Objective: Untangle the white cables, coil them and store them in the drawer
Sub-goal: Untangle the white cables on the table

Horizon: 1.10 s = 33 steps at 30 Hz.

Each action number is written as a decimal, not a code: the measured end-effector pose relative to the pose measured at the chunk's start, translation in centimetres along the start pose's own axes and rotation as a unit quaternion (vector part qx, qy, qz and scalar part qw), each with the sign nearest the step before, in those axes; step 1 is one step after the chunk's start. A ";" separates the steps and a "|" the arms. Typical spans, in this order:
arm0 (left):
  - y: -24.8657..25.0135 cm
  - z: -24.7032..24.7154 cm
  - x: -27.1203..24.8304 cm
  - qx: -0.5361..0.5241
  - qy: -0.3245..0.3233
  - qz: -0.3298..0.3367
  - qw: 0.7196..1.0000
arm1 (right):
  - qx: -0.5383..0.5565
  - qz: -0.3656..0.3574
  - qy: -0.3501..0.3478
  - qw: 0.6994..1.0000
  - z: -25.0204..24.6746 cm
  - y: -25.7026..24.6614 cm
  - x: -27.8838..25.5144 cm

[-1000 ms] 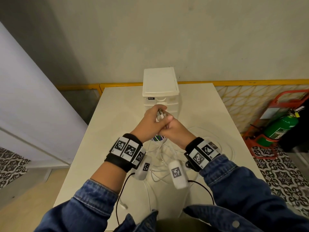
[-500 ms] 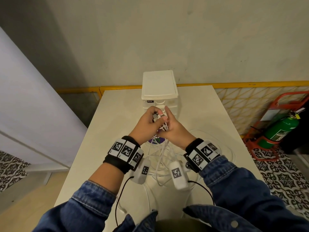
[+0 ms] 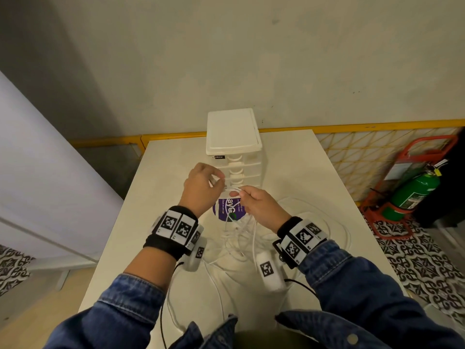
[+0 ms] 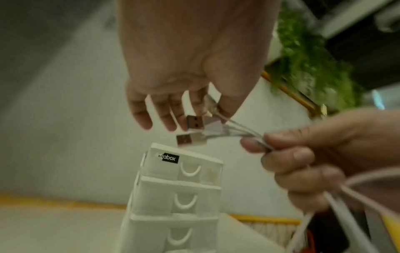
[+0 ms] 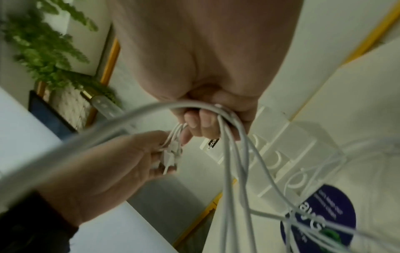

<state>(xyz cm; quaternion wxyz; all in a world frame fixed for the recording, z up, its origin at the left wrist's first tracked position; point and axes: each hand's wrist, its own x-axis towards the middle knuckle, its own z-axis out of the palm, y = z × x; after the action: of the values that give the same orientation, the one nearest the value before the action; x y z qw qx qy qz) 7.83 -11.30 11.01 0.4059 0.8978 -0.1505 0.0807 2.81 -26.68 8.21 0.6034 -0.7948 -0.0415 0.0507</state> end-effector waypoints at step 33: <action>2.6 -1.0 0.3 -0.260 -0.191 -0.143 0.936 | -0.163 -0.099 -0.016 0.982 -1.9 2.4 0.7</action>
<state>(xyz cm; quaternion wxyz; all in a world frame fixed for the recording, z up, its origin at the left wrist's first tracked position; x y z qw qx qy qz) 7.25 -12.21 13.58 0.5963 0.7714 -0.1112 -0.1926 3.75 -29.04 6.42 0.4674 -0.8733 -0.1375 -0.0037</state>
